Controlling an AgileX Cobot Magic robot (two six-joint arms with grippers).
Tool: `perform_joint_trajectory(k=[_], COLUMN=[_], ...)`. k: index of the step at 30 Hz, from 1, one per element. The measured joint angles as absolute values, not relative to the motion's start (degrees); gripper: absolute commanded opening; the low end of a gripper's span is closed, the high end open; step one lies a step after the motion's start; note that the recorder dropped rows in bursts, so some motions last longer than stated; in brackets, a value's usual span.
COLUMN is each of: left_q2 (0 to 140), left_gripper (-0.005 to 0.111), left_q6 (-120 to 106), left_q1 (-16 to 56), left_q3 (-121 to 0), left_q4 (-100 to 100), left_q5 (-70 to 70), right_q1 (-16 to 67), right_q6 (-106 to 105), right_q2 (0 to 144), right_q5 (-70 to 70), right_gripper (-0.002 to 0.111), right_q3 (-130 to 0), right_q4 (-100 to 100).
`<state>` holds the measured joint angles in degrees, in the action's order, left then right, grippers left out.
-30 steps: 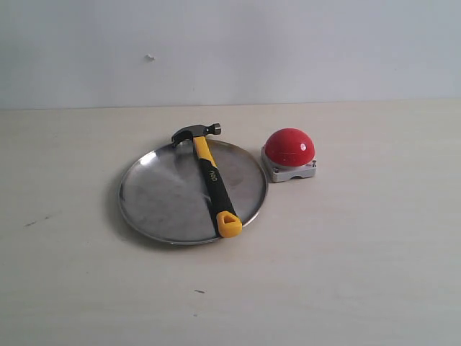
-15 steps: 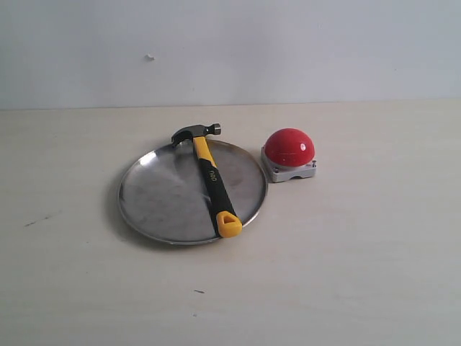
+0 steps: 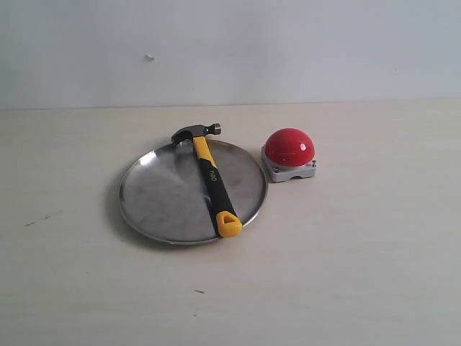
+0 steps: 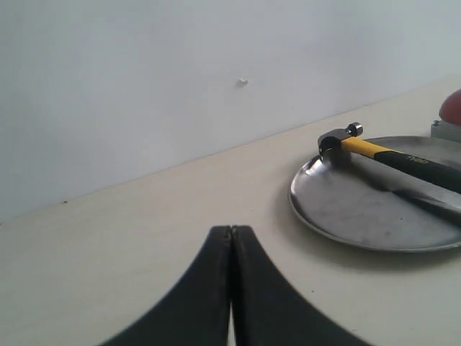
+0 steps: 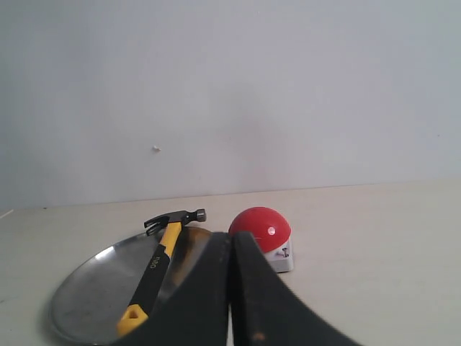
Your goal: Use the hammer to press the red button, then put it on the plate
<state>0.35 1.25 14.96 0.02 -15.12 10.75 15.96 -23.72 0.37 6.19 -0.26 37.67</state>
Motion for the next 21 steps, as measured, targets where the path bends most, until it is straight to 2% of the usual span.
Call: perform_joint_trajectory(k=[15, 21], left_q2=[0.35, 0.35], left_gripper=[0.000, 0.000], left_q6=[0.71, 0.71], left_q1=[14.95, 14.95], left_q3=[0.02, 0.02], left_q4=[-15.12, -15.12], left_q5=[10.87, 10.87], right_q1=[15.96, 8.16], right_q6=[-25.16, -29.67], right_q2=[0.37, 0.37], right_q5=[6.19, 6.50], right_gripper=[0.000, 0.000], right_q3=[-0.26, -0.26], right_q4=[36.01, 33.02])
